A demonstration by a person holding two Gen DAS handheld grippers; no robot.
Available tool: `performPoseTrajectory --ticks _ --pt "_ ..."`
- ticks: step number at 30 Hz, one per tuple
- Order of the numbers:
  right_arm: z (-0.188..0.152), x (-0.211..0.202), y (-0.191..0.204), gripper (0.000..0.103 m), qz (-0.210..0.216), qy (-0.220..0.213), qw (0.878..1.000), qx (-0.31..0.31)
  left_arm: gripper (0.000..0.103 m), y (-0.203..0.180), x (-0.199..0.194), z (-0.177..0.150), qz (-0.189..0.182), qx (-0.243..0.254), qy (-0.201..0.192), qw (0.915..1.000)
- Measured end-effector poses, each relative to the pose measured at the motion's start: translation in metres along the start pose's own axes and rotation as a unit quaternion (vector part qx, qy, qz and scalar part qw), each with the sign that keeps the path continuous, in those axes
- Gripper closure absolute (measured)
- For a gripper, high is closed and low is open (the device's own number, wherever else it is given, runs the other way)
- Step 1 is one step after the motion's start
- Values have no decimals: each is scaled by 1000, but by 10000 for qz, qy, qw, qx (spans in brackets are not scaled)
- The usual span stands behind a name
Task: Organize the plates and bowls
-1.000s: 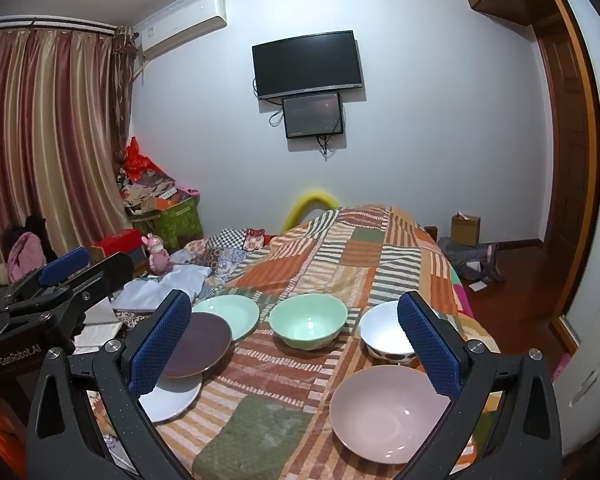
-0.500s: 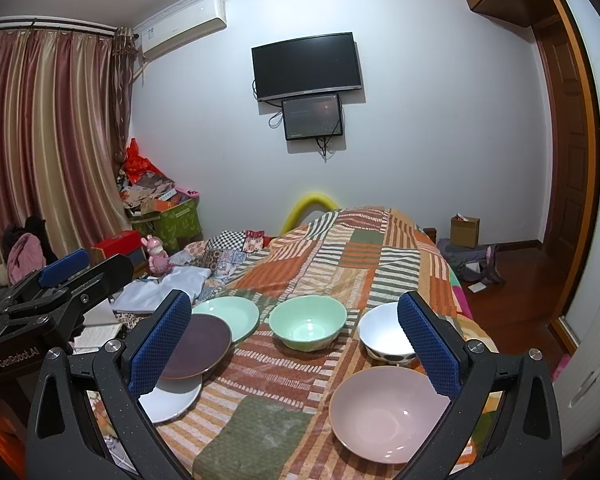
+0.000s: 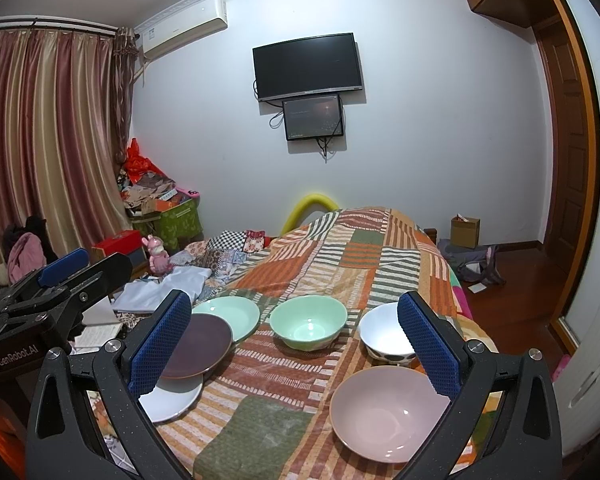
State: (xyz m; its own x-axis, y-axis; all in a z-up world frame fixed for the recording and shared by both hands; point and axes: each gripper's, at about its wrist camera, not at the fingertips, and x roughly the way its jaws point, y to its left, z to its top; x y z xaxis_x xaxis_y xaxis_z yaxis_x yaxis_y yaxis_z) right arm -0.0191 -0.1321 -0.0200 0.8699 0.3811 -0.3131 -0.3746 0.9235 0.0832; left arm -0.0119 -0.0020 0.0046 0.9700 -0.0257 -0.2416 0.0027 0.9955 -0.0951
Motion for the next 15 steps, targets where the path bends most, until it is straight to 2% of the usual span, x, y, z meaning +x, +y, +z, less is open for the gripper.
performPoseTrajectory --ticks 15 --pt "0 0 0 0 -1 -6 10000 5 0 1 1 -1 -4 -23 15 10000"
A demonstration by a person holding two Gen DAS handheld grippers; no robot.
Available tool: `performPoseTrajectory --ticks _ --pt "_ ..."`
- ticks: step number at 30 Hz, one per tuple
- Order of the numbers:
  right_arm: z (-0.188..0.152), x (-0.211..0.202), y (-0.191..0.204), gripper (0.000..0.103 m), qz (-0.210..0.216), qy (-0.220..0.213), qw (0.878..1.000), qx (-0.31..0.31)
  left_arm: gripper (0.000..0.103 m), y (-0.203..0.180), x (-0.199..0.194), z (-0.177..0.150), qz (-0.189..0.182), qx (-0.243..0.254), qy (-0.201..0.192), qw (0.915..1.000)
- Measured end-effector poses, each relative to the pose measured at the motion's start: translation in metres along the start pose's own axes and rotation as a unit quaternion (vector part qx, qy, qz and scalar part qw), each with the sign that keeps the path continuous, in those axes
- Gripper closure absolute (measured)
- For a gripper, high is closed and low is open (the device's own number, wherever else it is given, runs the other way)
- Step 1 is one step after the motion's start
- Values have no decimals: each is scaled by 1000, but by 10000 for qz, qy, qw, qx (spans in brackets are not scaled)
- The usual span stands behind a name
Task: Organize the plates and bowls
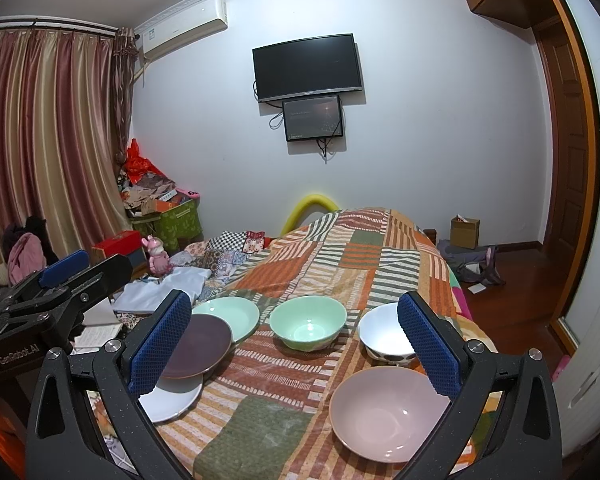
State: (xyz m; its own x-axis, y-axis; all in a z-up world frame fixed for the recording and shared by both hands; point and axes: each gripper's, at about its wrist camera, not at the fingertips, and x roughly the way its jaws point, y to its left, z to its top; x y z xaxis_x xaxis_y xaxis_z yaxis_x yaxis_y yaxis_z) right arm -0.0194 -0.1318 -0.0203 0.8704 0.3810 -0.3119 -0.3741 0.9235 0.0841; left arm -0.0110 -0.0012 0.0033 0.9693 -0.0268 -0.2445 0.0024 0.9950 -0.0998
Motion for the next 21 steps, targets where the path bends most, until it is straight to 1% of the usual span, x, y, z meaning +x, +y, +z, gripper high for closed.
performPoseTrajectory --ticks 14,21 --pt "5 -3 -1 0 -5 31 10000 1 0 4 1 -2 -9 -17 12 10000" --pt "3 7 2 0 -11 121 9999 -17 0 12 6 -5 -33 -79 94 9999"
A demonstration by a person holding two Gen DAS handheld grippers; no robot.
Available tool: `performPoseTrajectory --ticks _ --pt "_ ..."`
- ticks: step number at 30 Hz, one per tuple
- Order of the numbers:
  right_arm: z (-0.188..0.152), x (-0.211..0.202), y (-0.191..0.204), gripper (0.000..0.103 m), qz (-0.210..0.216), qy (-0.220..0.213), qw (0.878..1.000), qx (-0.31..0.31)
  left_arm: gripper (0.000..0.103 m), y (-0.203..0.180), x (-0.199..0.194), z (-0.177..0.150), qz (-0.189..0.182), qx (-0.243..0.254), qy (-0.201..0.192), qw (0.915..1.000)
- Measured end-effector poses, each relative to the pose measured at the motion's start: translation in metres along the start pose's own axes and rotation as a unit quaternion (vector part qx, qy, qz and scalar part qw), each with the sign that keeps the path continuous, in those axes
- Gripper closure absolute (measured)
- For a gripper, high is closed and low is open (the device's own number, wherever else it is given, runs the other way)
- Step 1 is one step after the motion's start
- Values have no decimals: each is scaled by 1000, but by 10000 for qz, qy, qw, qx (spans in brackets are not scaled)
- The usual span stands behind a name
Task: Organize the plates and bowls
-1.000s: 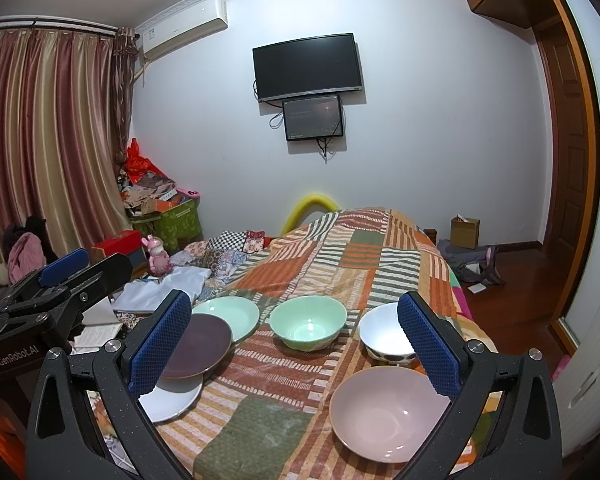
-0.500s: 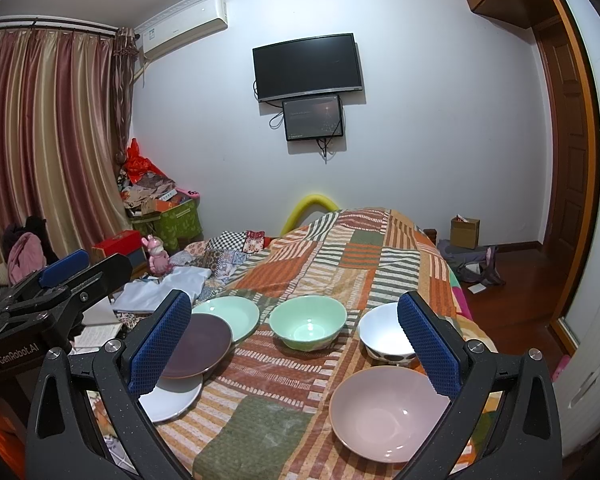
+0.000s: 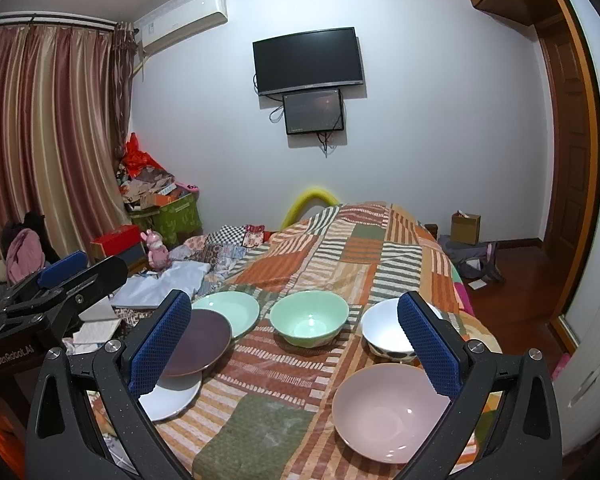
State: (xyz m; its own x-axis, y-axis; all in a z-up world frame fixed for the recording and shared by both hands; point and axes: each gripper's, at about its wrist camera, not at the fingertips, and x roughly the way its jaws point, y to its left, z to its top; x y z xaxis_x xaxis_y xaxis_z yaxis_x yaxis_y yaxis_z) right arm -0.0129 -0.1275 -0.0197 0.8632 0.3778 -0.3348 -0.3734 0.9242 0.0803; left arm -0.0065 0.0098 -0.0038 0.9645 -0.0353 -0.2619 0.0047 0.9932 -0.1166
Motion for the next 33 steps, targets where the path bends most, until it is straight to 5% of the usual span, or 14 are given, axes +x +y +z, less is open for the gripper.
performPoseTrajectory --ticks 15,19,33 --pt "-11 56 26 0 253 545 9982 -59 0 58 32 -20 216 -171 513 9983" --pt "-20 81 35 1 365 825 9959 -74 14 88 50 -30 535 -258 836 9947" --pt "-54 168 62 30 702 1862 9797 -230 47 196 121 -68 1101 -799 1971 9709"
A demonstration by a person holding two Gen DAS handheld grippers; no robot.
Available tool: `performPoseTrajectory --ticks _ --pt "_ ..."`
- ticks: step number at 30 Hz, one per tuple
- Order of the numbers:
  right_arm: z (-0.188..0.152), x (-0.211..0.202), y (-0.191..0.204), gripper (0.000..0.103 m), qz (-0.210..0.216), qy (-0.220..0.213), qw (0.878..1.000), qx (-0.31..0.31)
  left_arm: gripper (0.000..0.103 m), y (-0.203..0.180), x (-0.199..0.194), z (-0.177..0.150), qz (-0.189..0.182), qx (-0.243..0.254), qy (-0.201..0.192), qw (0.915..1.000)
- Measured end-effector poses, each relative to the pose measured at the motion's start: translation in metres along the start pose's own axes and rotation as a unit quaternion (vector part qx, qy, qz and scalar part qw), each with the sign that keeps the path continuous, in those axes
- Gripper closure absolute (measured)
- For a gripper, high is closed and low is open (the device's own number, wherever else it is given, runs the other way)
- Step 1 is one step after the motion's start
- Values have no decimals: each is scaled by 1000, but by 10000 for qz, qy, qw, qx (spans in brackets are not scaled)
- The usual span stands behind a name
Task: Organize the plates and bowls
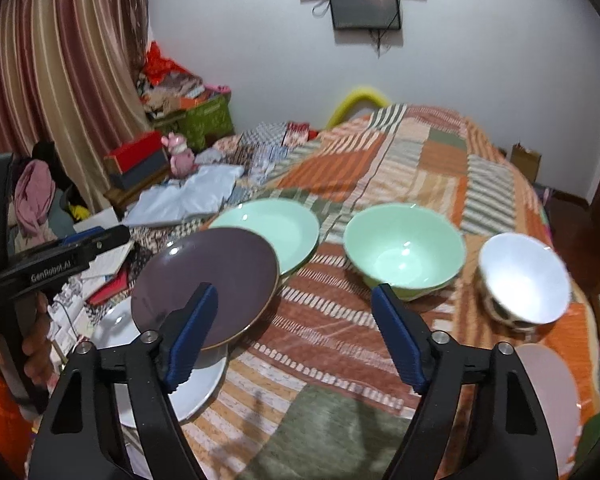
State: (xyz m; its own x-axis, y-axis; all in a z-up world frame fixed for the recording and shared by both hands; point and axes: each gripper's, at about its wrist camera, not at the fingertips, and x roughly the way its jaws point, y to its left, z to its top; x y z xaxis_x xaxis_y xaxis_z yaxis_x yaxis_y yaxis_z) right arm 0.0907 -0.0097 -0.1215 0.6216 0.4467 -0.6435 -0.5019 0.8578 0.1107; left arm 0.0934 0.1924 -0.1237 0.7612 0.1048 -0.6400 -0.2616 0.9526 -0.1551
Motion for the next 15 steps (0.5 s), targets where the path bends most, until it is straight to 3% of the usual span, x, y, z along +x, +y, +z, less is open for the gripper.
performPoseTrajectory --ticks 4,15 --pt "1 24 4 37 146 324 9994 -1 56 20 28 2 92 86 381 9992" --pt "-3 80 10 46 373 924 9949 123 60 55 88 -7 -26 229 1216 9923"
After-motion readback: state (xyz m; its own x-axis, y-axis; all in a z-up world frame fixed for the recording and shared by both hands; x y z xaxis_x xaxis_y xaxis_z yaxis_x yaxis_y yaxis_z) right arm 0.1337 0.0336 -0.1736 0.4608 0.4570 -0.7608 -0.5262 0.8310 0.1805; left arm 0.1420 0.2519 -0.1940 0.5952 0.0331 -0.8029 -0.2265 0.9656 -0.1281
